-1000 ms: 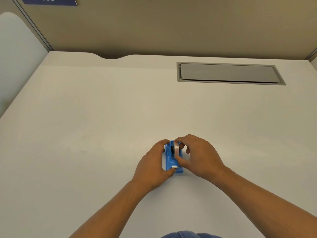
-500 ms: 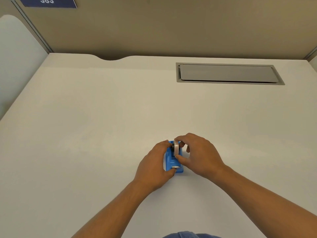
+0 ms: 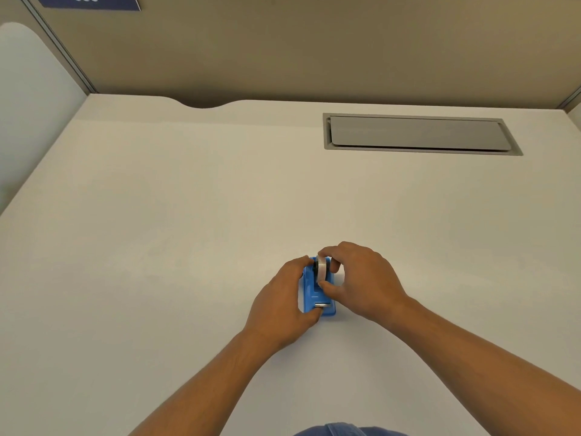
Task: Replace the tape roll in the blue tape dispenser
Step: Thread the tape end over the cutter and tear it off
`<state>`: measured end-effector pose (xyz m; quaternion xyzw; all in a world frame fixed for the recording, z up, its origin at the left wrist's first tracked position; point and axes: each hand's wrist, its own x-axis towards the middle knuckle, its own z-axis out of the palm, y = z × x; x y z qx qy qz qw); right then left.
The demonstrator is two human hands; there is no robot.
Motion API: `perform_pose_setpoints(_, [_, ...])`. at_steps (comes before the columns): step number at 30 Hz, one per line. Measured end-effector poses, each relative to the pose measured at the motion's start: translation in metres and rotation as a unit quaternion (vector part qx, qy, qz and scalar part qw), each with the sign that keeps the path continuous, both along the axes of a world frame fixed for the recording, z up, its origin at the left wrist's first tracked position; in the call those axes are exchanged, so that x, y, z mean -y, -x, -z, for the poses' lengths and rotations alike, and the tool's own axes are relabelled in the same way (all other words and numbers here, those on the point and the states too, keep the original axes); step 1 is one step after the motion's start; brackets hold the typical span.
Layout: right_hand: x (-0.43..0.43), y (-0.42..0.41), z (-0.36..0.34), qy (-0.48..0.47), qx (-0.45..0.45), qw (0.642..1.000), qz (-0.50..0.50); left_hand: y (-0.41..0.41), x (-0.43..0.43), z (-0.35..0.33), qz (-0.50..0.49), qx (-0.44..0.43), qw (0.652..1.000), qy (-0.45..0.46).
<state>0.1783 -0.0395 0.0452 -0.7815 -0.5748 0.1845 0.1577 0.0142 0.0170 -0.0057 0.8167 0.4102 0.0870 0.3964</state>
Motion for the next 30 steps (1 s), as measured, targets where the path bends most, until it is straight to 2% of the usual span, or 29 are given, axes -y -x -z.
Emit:
perform_pose_setpoints(9, [-0.006, 0.005, -0.002, 0.038, -0.002, 0.999, -0.009, -0.002, 0.000, -0.001, -0.008, 0.001, 1.000, 0.011])
perform_pose_setpoints(20, [-0.001, 0.004, 0.003, 0.014, -0.035, 0.999, -0.014, -0.001, 0.001, -0.007, -0.003, -0.024, 1.000, 0.002])
perform_pose_setpoints(30, [0.003, -0.001, 0.017, 0.030, -0.031, 0.999, -0.018, -0.003, -0.014, -0.031, 0.024, -0.050, 0.998, -0.024])
